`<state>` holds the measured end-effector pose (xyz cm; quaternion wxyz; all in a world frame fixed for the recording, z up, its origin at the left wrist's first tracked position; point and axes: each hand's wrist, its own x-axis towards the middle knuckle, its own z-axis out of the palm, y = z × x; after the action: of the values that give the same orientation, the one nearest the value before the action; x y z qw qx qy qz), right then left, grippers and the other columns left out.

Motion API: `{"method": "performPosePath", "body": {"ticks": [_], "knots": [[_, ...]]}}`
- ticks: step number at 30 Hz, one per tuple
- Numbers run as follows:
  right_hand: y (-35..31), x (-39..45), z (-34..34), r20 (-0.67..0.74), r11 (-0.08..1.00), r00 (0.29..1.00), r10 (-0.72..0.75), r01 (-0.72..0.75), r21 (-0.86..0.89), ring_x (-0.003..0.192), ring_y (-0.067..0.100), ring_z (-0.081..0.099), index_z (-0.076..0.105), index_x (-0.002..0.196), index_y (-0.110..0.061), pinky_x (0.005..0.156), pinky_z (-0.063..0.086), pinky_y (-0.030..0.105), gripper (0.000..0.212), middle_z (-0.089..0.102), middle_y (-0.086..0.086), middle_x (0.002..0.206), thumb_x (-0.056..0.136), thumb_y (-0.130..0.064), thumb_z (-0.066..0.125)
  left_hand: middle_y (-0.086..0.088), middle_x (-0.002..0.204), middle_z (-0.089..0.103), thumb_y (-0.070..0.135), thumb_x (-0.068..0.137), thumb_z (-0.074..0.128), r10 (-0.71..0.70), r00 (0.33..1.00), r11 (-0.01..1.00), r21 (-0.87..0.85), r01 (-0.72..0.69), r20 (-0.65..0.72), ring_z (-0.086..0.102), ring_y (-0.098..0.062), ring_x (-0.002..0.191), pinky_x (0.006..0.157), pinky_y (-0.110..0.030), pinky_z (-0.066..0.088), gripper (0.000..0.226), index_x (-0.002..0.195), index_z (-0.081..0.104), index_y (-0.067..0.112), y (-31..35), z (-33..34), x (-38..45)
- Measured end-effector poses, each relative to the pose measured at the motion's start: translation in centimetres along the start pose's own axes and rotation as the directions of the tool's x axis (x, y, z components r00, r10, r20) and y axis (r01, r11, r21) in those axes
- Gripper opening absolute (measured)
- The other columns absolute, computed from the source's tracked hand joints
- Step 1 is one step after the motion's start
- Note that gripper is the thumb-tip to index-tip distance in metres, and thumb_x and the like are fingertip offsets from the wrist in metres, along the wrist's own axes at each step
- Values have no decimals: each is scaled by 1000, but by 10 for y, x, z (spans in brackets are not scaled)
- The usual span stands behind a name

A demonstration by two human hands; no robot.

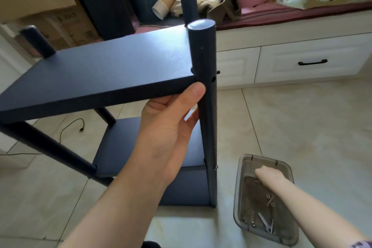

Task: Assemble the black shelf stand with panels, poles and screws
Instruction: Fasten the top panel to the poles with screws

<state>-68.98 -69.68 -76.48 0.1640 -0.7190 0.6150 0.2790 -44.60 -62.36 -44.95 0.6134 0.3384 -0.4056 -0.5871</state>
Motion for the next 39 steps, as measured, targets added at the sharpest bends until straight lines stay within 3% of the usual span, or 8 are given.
{"method": "performPosePath", "body": {"ticks": [5, 11, 15, 18, 21, 24, 31, 39], "knots": [[-3, -43, -65, -83, 999, 995, -46, 47, 15, 117, 32, 59, 56, 121, -9, 83, 47, 34, 27, 57, 15, 128, 96, -13, 47, -4, 100, 77, 20, 66, 75, -21, 999, 1000, 10, 21, -43, 71, -20, 103, 104, -42, 51, 27, 93, 75, 15, 9, 6, -5], [-14, -135, -165, -313, 968, 935, -165, 215, 131, 99, 33, 63, 65, 103, -10, 72, 46, 31, 17, 67, 14, 106, 90, -18, 55, -7, 103, 76, 30, 74, 71, -53, 998, 998, -21, 53, -35, 71, -24, 102, 106, -42, 50, 19, 86, 77, 16, 19, 11, -16], [-20, -200, -211, -574, 875, 802, -164, 388, 291, 81, 17, 63, 68, 88, -15, 72, 50, 26, 5, 69, 1, 88, 88, -18, 63, -8, 106, 76, 37, 76, 69, -80, 996, 997, 0, 80, -51, 71, -25, 106, 106, -42, 49, 21, 84, 77, 20, 25, 12, -20], [-24, -247, -229, -734, 723, 679, -8, 511, 465, 73, 4, 64, 70, 84, -19, 63, 47, 12, 4, 69, -6, 80, 88, -21, 71, -6, 104, 77, 38, 79, 69, -91, 994, 996, 6, 91, -63, 73, -23, 103, 101, -39, 51, 20, 76, 80, 22, 28, 14, -23], [-33, -286, -236, -815, 519, 559, 154, 656, 547, 71, 6, 67, 73, 85, -17, 64, 52, 16, 2, 72, -4, 76, 86, -18, 74, -6, 101, 78, 28, 91, 67, -87, 990, 996, 3, 88, -110, 74, -25, 101, 99, -39, 52, 17, 79, 75, 19, 28, 17, -23], [-44, -307, -239, -848, 426, 476, 232, 734, 528, 70, 8, 69, 74, 84, -16, 66, 54, 20, 4, 73, -4, 75, 83, -17, 78, -8, 101, 77, 24, 94, 65, -62, 991, 998, 18, 64, -121, 73, -28, 102, 101, -42, 51, 17, 82, 74, 16, 27, 17, -24], [-60, -305, -234, -785, 225, 542, 301, 760, 610, 65, 5, 68, 73, 78, -13, 63, 52, 18, 9, 74, -1, 71, 77, -12, 83, -12, 104, 77, 21, 98, 59, -10, 997, 998, 54, 14, -71, 73, -28, 103, 102, -44, 52, 19, 96, 73, 7, 23, 13, -19], [-59, -296, -237, -769, 209, 561, 306, 749, 629, 62, 3, 65, 73, 76, -15, 63, 50, 18, 9, 75, -2, 70, 79, -13, 81, -18, 111, 74, 24, 98, 58, 1, 1000, 999, 54, 1, -29, 70, -31, 109, 107, -48, 49, 36, 113, 68, -8, 17, 4, -14]]}}
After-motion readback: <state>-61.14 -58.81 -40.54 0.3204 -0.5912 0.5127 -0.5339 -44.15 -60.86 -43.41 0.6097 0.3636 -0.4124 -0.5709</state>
